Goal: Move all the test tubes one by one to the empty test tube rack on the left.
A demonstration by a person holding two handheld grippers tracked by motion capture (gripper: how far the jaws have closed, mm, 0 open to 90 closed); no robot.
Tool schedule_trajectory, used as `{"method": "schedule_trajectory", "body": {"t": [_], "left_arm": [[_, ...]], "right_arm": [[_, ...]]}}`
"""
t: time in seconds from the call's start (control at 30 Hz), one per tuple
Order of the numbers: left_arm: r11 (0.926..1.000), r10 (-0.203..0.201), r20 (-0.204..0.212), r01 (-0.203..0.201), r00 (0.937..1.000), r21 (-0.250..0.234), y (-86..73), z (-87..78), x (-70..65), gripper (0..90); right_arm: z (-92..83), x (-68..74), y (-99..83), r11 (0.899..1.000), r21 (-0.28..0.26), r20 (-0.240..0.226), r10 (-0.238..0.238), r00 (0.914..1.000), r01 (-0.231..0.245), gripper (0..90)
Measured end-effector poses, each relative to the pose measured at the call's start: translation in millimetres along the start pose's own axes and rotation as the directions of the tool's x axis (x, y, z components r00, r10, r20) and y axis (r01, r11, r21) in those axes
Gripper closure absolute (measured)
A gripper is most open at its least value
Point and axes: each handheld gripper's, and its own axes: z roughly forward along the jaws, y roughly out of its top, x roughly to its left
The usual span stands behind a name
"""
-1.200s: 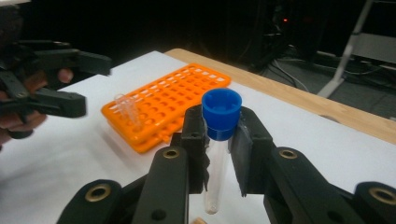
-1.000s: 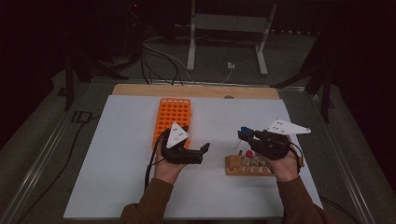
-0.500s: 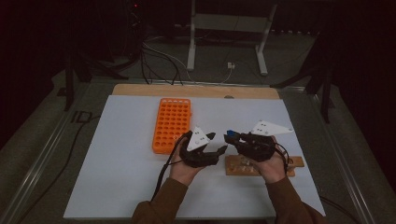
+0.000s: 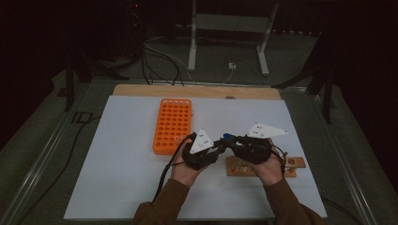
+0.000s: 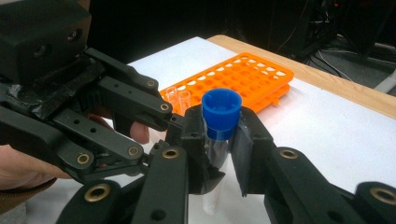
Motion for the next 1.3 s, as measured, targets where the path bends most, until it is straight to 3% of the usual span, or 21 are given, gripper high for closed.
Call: {"method": "schedule_trajectory", "body": {"t": [0.33, 0.8, 1.13, 1.3], "left_arm": [[0.9997, -0.022, -0.049, 0.023, 0.9986, 0.008, -3.4, -2.8, 7.3, 76.9], [0.9987, -0.051, -0.088, 0.05, 0.9948, -0.012, -9.6, -21.3, 21.8, 77.0], [0.9964, -0.077, -0.123, 0.072, 0.9894, -0.044, -16.1, -45.2, 39.3, 76.8], [0.9948, -0.092, -0.155, 0.084, 0.9835, -0.058, -21.3, -59.0, 49.4, 76.7]], "right_arm": [[-9.1, -5.6, -3.1, 0.999, -0.031, -0.013, 0.019, 0.9997, -0.02, 34.4], [-29.9, -20.2, -13.9, 0.997, -0.066, 0.091, 0.048, 0.9947, -0.042, 3.4], [-46.5, -29.8, -21.4, 0.995, -0.083, 0.145, 0.064, 0.9874, -0.052, 0.0], [-54.2, -33.5, -25.4, 0.995, -0.088, 0.161, 0.065, 0.9848, -0.051, 0.0]]}}
